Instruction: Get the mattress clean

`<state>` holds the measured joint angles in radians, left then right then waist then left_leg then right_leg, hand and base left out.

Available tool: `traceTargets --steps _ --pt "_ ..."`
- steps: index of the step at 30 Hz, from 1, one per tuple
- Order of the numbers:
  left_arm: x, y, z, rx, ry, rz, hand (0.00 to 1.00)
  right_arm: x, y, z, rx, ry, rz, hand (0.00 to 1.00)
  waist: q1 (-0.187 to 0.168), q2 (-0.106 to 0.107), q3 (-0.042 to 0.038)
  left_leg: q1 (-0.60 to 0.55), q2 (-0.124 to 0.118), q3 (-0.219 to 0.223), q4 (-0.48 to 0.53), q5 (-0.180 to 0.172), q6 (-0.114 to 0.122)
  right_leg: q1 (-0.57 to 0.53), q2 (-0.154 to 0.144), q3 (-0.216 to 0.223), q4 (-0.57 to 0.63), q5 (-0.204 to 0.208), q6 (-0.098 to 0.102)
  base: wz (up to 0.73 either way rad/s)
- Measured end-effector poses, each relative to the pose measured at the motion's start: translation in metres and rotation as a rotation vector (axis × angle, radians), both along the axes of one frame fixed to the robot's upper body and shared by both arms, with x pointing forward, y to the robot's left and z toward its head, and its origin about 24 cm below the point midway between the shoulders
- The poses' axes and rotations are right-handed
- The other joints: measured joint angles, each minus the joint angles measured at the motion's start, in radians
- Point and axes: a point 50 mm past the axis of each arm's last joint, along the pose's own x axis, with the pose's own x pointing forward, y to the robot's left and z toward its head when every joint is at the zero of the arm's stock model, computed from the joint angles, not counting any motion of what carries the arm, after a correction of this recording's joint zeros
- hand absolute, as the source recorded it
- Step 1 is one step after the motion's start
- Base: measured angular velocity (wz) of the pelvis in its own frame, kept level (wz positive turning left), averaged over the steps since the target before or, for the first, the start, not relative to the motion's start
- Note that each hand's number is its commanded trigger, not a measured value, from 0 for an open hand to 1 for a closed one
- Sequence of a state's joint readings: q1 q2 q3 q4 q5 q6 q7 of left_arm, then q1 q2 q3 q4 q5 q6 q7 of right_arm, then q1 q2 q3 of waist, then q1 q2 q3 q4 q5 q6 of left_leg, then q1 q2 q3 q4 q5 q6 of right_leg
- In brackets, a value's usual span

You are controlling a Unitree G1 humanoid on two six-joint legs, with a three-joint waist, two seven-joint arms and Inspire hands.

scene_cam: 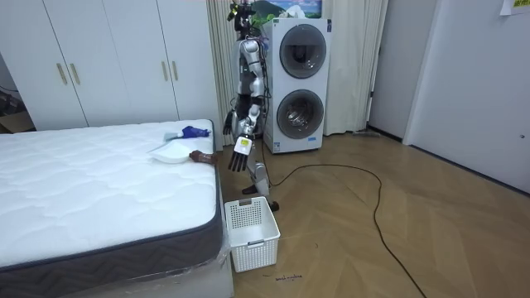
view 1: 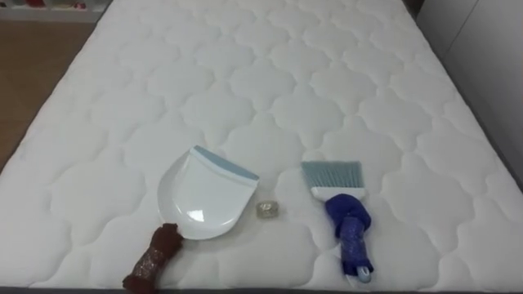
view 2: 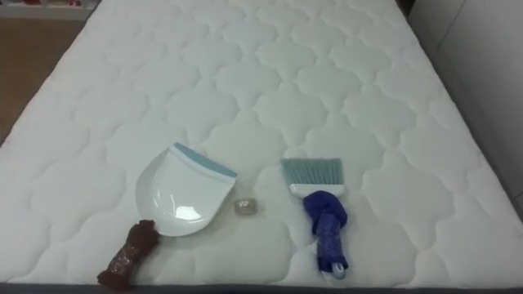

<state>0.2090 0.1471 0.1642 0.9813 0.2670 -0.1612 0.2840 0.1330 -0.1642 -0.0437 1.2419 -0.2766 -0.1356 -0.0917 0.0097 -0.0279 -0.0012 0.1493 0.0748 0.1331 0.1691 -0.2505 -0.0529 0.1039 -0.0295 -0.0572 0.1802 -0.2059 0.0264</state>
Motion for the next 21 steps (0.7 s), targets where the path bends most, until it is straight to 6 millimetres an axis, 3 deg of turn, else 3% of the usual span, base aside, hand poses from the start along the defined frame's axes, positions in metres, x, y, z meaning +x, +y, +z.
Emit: traceTargets --steps 4,8,21 --pt "0.032 0.001 0.016 0.068 -0.175 -0.017 0.0 0.012 0.002 0.001 0.015 -0.041 0.004 0.0 -0.002 0.003 0.0015 0.001 0.0 0.0 0.0 0.0 0.0 -0.002 0.0 -0.001 0.006 0.0 0.001 0.0" --pt "0.05 -0.005 0.027 0.093 -0.279 -0.058 0.0 0.017 0.002 0.002 0.041 -0.058 -0.008 0.0 -0.007 0.004 0.0013 -0.002 0.0 0.0 0.0 0.0 0.0 -0.006 0.0 -0.002 0.006 0.0 0.001 0.0" --pt "0.084 -0.023 0.043 0.096 -0.425 -0.159 0.0 0.018 0.008 0.001 0.083 -0.067 -0.026 0.0 -0.008 -0.003 0.0029 -0.019 0.0 0.0 0.0 0.001 0.001 -0.017 0.0 -0.002 0.008 0.001 0.0 0.0"
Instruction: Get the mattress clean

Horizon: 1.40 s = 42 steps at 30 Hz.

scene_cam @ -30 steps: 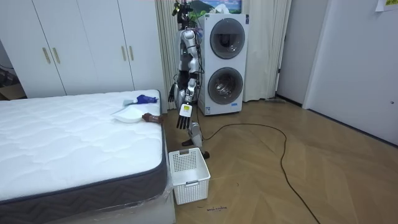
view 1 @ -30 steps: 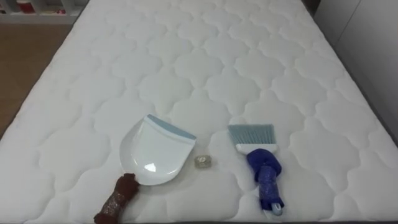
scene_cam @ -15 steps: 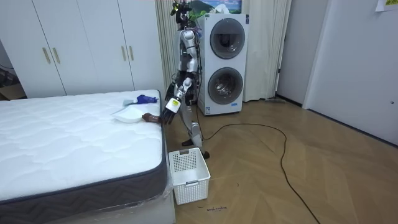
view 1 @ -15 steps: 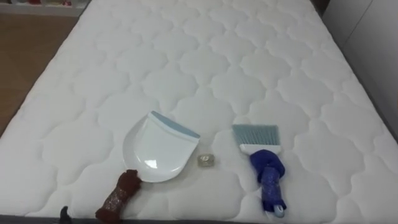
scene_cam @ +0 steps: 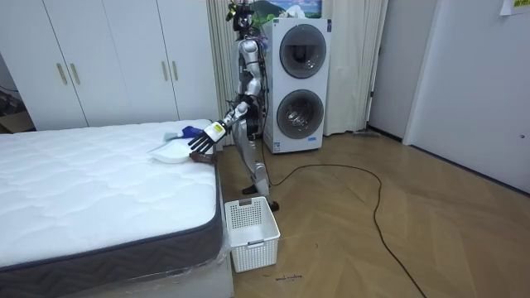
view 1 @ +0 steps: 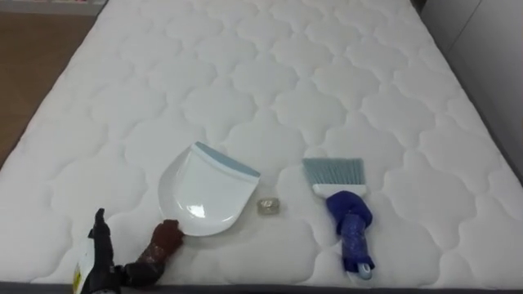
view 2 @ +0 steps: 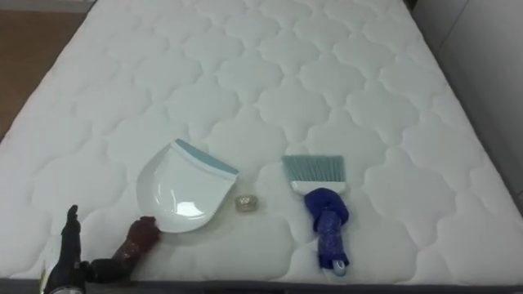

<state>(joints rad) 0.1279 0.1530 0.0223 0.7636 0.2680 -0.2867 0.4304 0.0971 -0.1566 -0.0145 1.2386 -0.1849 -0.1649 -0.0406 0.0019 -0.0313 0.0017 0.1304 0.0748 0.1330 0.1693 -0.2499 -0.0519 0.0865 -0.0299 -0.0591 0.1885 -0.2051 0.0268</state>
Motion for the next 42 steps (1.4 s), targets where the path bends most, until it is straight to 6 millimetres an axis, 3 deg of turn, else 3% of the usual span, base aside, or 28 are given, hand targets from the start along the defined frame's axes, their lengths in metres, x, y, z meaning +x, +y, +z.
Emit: traceTargets --steps 11,13,15,22,27,33,36,37,38,39,40,41,42 --pt "0.007 -0.011 0.001 0.011 0.003 -0.101 0.0 0.003 0.0 0.001 0.009 -0.008 0.003 0.0 -0.003 0.009 0.0036 -0.013 0.0 0.001 0.0 0.0 0.0 -0.018 0.0 0.0 -0.001 0.0 0.0 0.0" --pt "0.013 -0.015 0.002 0.009 -0.006 -0.12 0.0 0.01 0.0 0.002 0.006 -0.019 0.013 0.0 -0.009 0.011 0.0031 -0.036 0.0 0.0 0.002 0.0 0.0 -0.038 0.0 0.001 0.004 0.001 -0.001 0.0" --pt "0.013 -0.016 0.002 0.006 -0.006 -0.126 0.0 0.016 0.0 0.002 0.005 -0.024 0.021 0.0 -0.021 0.015 0.0074 -0.043 0.0 0.0 0.002 0.0 0.0 -0.052 -0.001 0.001 0.007 0.003 -0.001 -0.03" --pt "0.027 -0.018 0.005 0.002 -0.029 -0.129 0.0 0.033 0.002 0.005 0.028 -0.049 0.043 0.0 -0.03 0.02 0.0052 -0.117 0.002 -0.01 0.031 0.0 0.0 -0.126 0.0 -0.001 0.024 0.009 -0.003 -0.09" --pt "0.027 -0.015 0.0 0.006 0.005 -0.12 0.0 0.04 0.003 0.006 0.029 -0.062 0.054 0.0 -0.039 0.023 0.005 -0.155 0.002 -0.036 0.049 0.0 0.0 -0.16 -0.001 -0.029 0.034 0.01 -0.004 -0.06" --pt "0.028 -0.014 -0.005 0.01 0.047 -0.106 0.0 0.054 0.01 0.008 0.032 -0.087 0.079 0.0 -0.051 0.029 0.0089 -0.198 0.001 -0.059 0.072 0.0 0.0 -0.198 -0.001 -0.029 0.041 0.011 -0.005 0.0" --pt "0.037 -0.015 -0.005 0.008 0.05 -0.106 0.0 0.059 0.01 0.008 0.014 -0.085 0.09 0.0 -0.054 0.032 0.0153 -0.239 0.001 -0.066 0.125 0.0 0.0 -0.228 -0.005 -0.024 0.08 0.01 -0.005 0.08" --pt "0.043 -0.016 -0.004 0.003 0.047 -0.103 0.0 0.063 0.012 0.009 0.01 -0.094 0.095 0.0 -0.058 0.026 0.0275 -0.286 -0.005 -0.063 0.207 -0.001 0.001 -0.221 -0.023 -0.003 0.086 0.011 -0.005 0.48" --pt "0.051 -0.02 -0.002 -0.011 0.038 -0.099 0.0 0.064 0.011 0.01 0.007 -0.097 0.087 0.0 -0.071 0.01 0.0412 -0.356 -0.031 -0.068 0.226 -0.009 0.026 -0.224 -0.04 0.077 0.084 0.01 -0.005 0.7" --pt "0.058 -0.025 0.0 -0.024 0.026 -0.103 0.0 0.065 0.008 0.01 0.002 -0.097 0.074 0.0 -0.079 0.023 0.0365 -0.395 -0.046 -0.075 0.179 0.009 0.04 -0.237 -0.042 0.1 0.088 0.009 -0.005 0.75" --pt "0.071 -0.032 0.005 -0.032 -0.001 -0.123 0.0 0.062 0.006 0.009 0.004 -0.082 0.035 0.0 -0.064 0.013 0.039 -0.433 -0.063 -0.057 0.138 0.097 0.068 -0.28 -0.057 0.097 0.118 -0.011 0.019 0.21" --pt "0.074 -0.033 0.006 -0.034 -0.003 -0.117 0.0 0.063 0.007 0.008 0.008 -0.071 0.019 0.0 -0.03 -0.001 0.0436 -0.437 -0.066 -0.039 0.136 0.107 0.075 -0.319 -0.059 0.056 0.146 -0.025 0.03 -0.15" --pt "0.073 -0.032 0.005 -0.035 0.004 -0.107 0.0 0.066 0.008 0.009 0.01 -0.079 0.018 0.0 -0.022 -0.003 0.0444 -0.44 -0.065 -0.051 0.137 0.106 0.076 -0.337 -0.055 0.037 0.146 -0.026 0.027 -0.6"
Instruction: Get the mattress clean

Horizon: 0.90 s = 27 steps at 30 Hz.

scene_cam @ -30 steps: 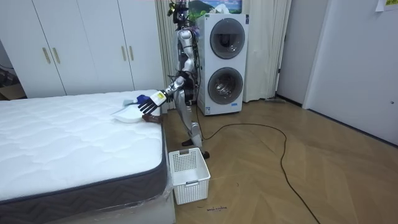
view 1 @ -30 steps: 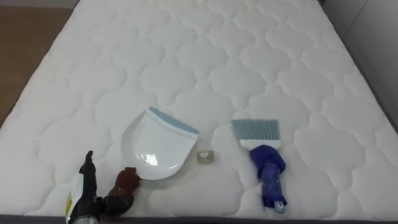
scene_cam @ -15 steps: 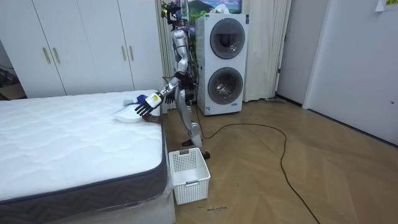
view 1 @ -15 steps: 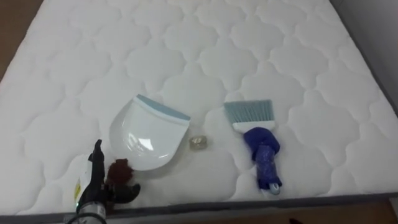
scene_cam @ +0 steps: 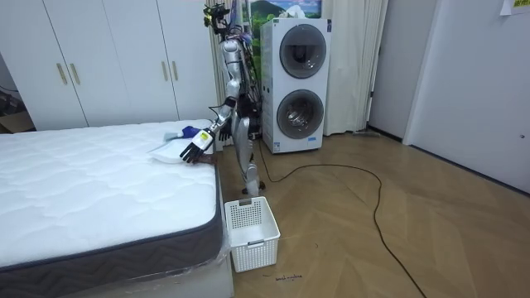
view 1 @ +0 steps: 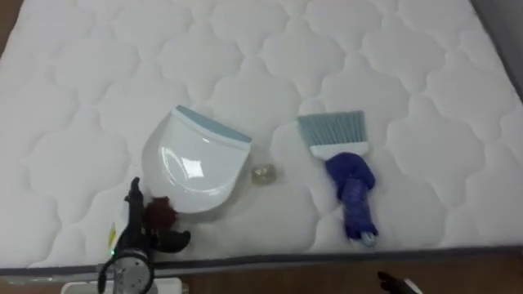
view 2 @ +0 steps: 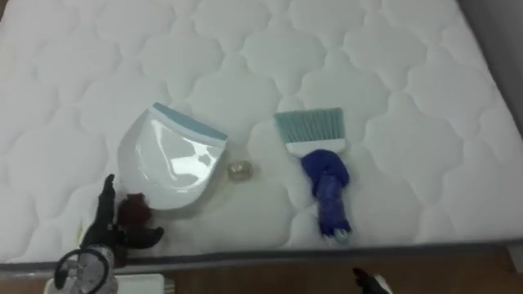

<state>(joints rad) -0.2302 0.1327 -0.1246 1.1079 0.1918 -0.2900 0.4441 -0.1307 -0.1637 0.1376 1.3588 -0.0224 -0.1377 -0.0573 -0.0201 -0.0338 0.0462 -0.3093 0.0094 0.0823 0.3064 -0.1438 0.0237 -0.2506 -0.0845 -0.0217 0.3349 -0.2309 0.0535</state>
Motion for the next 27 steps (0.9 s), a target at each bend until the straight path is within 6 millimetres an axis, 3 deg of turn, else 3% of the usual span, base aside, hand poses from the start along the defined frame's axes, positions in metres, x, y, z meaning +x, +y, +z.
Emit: traceTargets --steps 1,2,4,6,12,14,20,27 --pt "-0.003 0.004 -0.003 0.004 0.018 0.025 0.0 0.009 0.0 0.003 0.001 -0.029 -0.017 0.0 0.005 0.006 0.0039 -0.011 0.001 -0.05 0.004 -0.001 -0.002 -0.043 0.017 -0.029 -0.032 0.03 -0.033 -0.52" --pt "-0.007 0.005 -0.007 -0.008 0.044 0.052 0.0 0.017 -0.001 0.006 -0.024 -0.057 -0.016 0.0 -0.003 0.029 0.0077 -0.026 0.007 -0.077 0.018 -0.007 -0.012 -0.066 0.032 -0.068 -0.052 0.096 -0.059 -0.39" --pt "-0.009 0.005 -0.009 -0.012 0.062 0.062 0.0 0.018 -0.002 0.006 -0.062 -0.049 0.003 0.0 -0.012 0.046 0.0062 -0.044 0.012 -0.054 0.031 -0.011 -0.016 -0.064 0.035 -0.109 -0.061 0.107 -0.064 -0.06" --pt "-0.004 0.006 -0.006 -0.012 0.054 0.066 0.0 0.015 -0.001 0.005 -0.064 -0.03 0.001 0.0 -0.025 0.05 0.0065 -0.051 0.014 -0.041 0.033 -0.011 -0.017 -0.071 0.037 -0.12 -0.047 0.105 -0.068 0.19" --pt "0.01 0.006 0.001 -0.022 0.026 0.1 0.0 0.03 0.001 0.01 -0.075 -0.058 0.03 0.0 -0.027 0.051 0.0073 -0.1 0.014 -0.023 0.08 -0.015 -0.013 -0.147 0.034 -0.119 0.046 0.087 -0.077 0.0" --pt "0.01 0.007 0.001 -0.04 0.035 0.132 0.0 0.031 0.001 0.01 -0.076 -0.056 0.033 0.0 -0.03 0.052 0.008 -0.103 0.015 -0.018 0.103 -0.03 -0.012 -0.156 0.029 -0.117 0.071 0.065 -0.076 0.0" --pt "0.008 0.009 -0.001 -0.052 0.059 0.174 0.0 0.036 -0.002 0.013 -0.073 -0.069 0.012 0.0 -0.029 0.053 0.0073 -0.16 0.016 -0.004 0.149 -0.032 -0.012 -0.23 0.026 -0.094 0.151 0.058 -0.081 -0.07" --pt "0.017 0.009 0.005 -0.037 0.036 0.186 0.0 0.037 -0.003 0.014 -0.068 -0.081 -0.022 0.0 -0.032 0.053 0.0079 -0.215 0.028 -0.003 0.213 -0.045 -0.015 -0.281 0.028 -0.097 0.206 0.046 -0.092 0.0"
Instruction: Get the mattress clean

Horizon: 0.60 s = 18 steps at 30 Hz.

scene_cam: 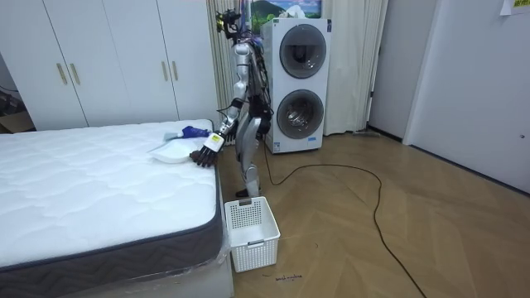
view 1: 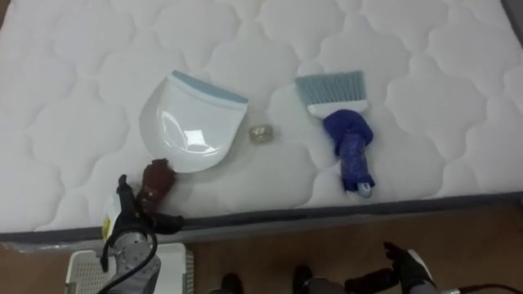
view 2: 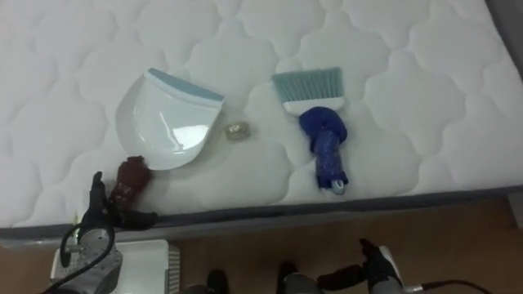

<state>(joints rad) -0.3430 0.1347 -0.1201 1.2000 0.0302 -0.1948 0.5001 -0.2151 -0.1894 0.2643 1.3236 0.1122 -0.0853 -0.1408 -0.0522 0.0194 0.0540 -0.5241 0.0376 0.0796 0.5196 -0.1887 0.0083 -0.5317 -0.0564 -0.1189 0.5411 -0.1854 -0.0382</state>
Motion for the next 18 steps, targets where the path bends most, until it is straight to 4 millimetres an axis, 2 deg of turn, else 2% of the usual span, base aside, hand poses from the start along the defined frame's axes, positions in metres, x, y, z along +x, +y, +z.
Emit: traceTargets --steps 11,18 --pt "0.006 0.003 0.005 -0.06 -0.027 0.095 0.0 0.001 0.004 0.0 0.008 -0.01 0.005 0.0 -0.028 0.0 0.0012 -0.032 0.003 -0.013 0.02 -0.006 -0.007 -0.027 -0.001 -0.016 0.02 -0.013 -0.008 0.03" --pt "0.023 0.013 0.021 -0.019 -0.084 0.11 0.0 0.003 0.007 0.001 0.005 -0.027 0.006 0.0 -0.044 -0.001 0.008 -0.062 0.007 -0.012 0.06 -0.025 -0.008 -0.049 -0.006 -0.021 0.052 -0.034 -0.01 0.03"
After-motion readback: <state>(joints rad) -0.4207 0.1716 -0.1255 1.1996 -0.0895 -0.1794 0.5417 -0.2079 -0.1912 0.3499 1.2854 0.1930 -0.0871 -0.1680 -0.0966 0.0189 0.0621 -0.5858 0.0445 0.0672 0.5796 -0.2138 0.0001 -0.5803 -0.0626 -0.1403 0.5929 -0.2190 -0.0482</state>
